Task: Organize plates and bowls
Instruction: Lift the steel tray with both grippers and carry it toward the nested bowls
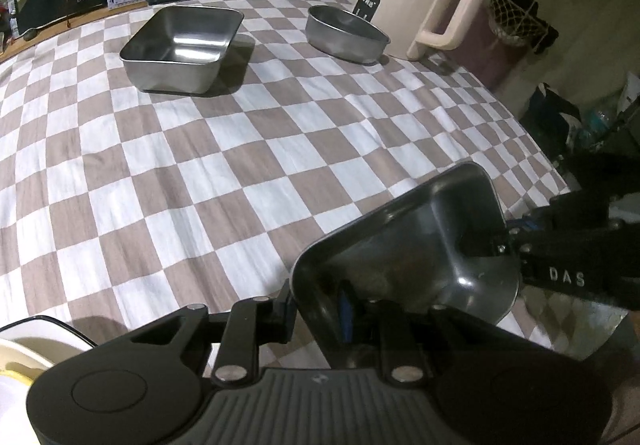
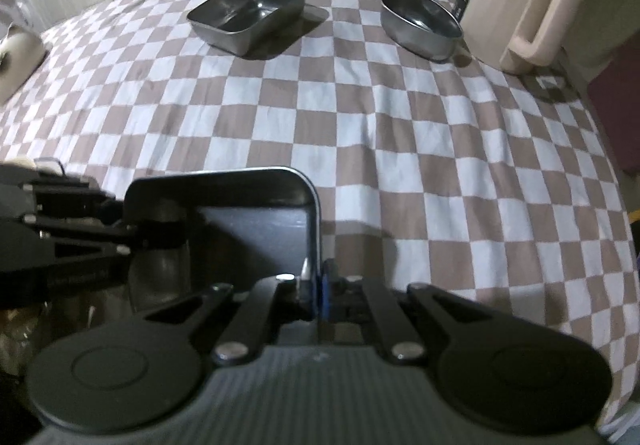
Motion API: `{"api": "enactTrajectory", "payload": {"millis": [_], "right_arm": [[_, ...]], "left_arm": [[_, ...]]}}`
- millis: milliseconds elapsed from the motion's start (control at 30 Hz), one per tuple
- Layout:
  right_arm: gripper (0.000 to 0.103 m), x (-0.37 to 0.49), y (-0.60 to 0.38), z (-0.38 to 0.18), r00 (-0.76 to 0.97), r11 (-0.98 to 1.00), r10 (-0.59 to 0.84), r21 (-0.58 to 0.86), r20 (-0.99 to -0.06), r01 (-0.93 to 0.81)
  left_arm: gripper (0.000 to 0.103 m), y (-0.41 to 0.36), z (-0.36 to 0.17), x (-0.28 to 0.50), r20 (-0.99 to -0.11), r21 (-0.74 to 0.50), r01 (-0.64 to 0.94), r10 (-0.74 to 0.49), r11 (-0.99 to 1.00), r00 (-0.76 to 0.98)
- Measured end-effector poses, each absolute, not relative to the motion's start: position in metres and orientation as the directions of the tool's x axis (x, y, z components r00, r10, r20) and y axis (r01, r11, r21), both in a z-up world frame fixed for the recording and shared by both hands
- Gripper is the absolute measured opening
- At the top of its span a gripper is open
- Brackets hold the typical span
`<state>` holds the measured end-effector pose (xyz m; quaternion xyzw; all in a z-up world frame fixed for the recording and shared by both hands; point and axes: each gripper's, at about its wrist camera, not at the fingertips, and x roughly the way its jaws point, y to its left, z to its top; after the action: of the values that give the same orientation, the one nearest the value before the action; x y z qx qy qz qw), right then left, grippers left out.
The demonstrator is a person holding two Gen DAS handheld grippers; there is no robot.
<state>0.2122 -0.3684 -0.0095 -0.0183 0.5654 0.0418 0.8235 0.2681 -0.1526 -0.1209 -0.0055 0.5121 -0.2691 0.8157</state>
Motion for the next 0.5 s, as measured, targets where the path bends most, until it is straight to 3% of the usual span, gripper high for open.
{"api": "enactTrajectory", "payload": {"millis": [100,267,367,433,500], "right_arm": [[0.003,0.2148,-0.3678,-0.0122,0.352,0.996,0.035,0.004,-0.936,-0.088],[0.003,0.2165,-0.3685,-0.0153,0.346,0.997,0.02,-0.007,-0.938,-0.078],[0.003,0.2174,-0.3699,-0.016,0.349,0.997,0.018,-0.007,-0.937,-0.071],[0.003,0.2187,-0.3705,-0.0169,0.353,0.998,0.02,-0.004,-0.935,-0.067],[0.003,0.2197,-0.371,-0.0175,0.364,0.998,0.023,0.0,-0.931,-0.062]], "left_arm": [[0.05,-0.1539,-0.1208,0.2661,-0.844,-0.269,0.431,-0.427,0.861,0.325],[0.051,-0.1495,-0.1237,0.2634,-0.869,-0.276,0.413,-0.409,0.868,0.279],[0.048,-0.1472,-0.1209,0.2598,-0.871,-0.277,0.423,-0.411,0.863,0.269],[0.028,-0.1458,-0.119,0.2579,-0.868,-0.288,0.424,-0.421,0.858,0.262],[0.018,-0.1446,-0.1187,0.2578,-0.866,-0.306,0.417,-0.433,0.856,0.251]]}}
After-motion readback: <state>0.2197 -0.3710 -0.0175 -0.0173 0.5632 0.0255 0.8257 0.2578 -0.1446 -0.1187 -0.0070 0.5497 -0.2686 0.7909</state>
